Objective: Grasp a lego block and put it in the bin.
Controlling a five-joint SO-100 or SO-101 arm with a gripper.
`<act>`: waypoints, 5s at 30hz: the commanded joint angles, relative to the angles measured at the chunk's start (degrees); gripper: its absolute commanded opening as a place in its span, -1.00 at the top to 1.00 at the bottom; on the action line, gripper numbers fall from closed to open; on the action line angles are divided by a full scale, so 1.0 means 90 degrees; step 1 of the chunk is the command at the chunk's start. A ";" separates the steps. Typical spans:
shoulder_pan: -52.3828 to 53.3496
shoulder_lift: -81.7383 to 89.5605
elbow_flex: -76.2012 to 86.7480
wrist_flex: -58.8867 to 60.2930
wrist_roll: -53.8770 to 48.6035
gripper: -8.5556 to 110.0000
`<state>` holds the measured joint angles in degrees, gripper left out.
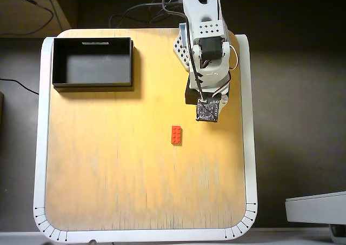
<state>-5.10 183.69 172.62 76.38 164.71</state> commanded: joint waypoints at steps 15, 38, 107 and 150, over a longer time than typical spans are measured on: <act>-0.0146 0.0576 0.1025 0.0029 -0.0068 0.85; -0.0146 0.0576 0.1025 0.0029 -0.0068 0.85; 0.2627 -0.5176 -0.4805 -0.1094 0.2480 0.65; 0.3232 -0.7783 -0.5068 -0.2529 0.3018 0.51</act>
<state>23.64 113.73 134.30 55.28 191.60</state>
